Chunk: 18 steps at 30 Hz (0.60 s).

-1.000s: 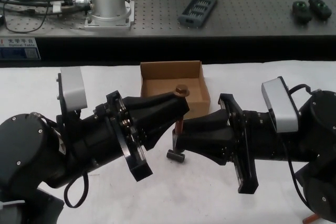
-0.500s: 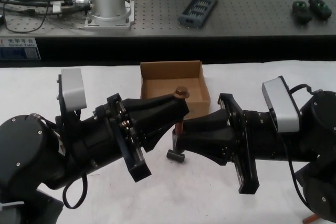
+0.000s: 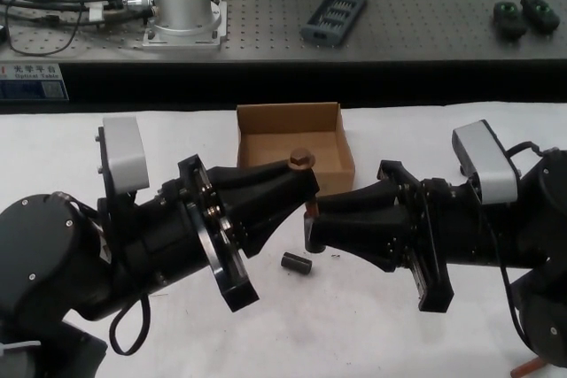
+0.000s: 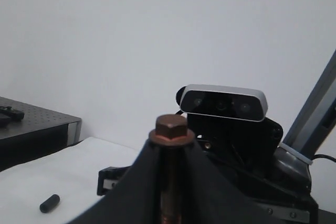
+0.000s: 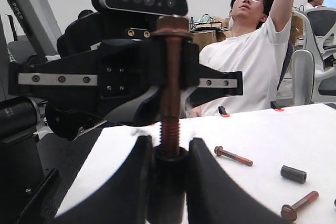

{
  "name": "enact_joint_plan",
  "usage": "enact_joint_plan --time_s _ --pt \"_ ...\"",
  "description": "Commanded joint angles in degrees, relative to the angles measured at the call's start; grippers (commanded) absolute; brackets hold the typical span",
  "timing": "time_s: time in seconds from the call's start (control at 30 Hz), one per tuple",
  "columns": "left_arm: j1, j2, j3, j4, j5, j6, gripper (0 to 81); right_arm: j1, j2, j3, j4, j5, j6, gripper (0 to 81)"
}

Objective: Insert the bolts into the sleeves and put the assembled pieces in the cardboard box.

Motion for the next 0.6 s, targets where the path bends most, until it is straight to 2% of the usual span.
enact_joint_plan --time_s 0.0,0.57 --pt "0.00 0.12 0.58 1.47 1.97 1.05 0.6 -1.13 -0.02 -0.63 -2.07 3.07 2.02 6.6" --pt "0.00 0.12 0.58 7.98 2.71 4.63 0.6 -1.13 -0.02 -0.63 -2.06 4.03 4.63 6.6"
